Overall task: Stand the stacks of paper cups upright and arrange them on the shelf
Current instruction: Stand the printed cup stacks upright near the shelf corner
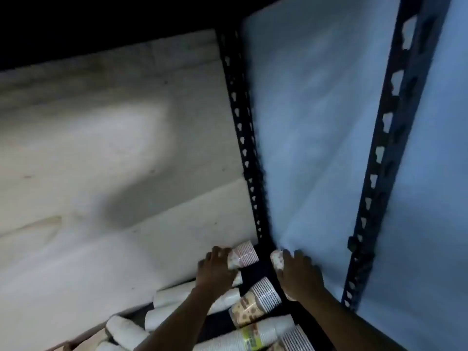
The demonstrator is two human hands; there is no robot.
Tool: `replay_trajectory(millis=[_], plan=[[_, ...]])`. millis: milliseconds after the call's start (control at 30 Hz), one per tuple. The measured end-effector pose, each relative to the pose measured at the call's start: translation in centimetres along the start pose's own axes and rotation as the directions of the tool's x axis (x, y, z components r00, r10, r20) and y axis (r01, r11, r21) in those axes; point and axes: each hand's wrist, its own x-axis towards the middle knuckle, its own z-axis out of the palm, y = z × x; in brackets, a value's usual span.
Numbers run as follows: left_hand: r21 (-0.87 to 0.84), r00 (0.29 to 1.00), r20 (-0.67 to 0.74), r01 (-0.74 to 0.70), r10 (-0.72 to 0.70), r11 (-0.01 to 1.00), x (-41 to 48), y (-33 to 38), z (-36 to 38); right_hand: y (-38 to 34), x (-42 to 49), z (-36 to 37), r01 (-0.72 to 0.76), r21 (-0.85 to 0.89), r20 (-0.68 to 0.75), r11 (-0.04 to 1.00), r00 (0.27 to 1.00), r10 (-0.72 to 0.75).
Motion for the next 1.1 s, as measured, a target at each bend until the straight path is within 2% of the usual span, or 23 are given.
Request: replay_trajectory(millis=[133,233,333,500,667,767,833,933,1000,1100], plan=[[0.006,0.999,-0.027,0.029,-0.028,1.0,4.5,-1.0,2.0,0.1,1.9,1.4,-0.001,0.035,0.061,0.999,0.998,-0.001],[0.102,0.997,-0.035,-0.059,0.063,0.993,5.9,-0.6,4.2,-0.2,2.8,3.6,-0.032,0.019,0.059,0.999,0.998,0.03],[0.093,0.996,-0.056,-0.068,0.074,0.993,6.4,-0.7,5.2,-0.3,3.5,4.2,-0.043,0.008,0.08,0.999,0.996,0.042],[0.178,0.99,-0.107,-0.067,0.087,0.982,7.0,-0.8,5.9,-0.5,3.6,4.6,-0.019,-0.008,-0.006,1.0,1.0,0.019],[0.123,0.963,-0.243,-0.092,0.12,0.988,5.1,-1.2,1.7,-1.0,2.5,3.6,0.022,0.165,-0.14,0.986,0.99,0.001],[0.18,0.946,-0.242,-0.173,0.214,0.968,4.3,-1.5,-0.1,-1.6,2.5,4.5,0.108,0.307,-0.299,0.946,0.954,-0.012],[0.159,0.944,-0.228,-0.205,0.238,0.966,4.2,-2.0,-0.6,-2.0,3.1,5.8,0.15,0.427,-0.35,0.892,0.937,0.01],[0.242,0.927,-0.225,-0.245,0.3,0.939,4.4,-3.0,-0.3,-2.2,4.1,8.4,0.235,0.468,-0.441,0.852,0.897,-0.005],[0.314,0.899,-0.256,-0.271,0.356,0.91,4.4,-3.5,0.3,-1.8,5.3,9.2,0.239,0.518,-0.394,0.821,0.919,-0.019],[0.3,0.856,-0.326,-0.309,0.402,0.902,4.6,-3.6,1.2,-1.1,6.1,8.7,0.237,0.592,-0.29,0.77,0.954,-0.071]])
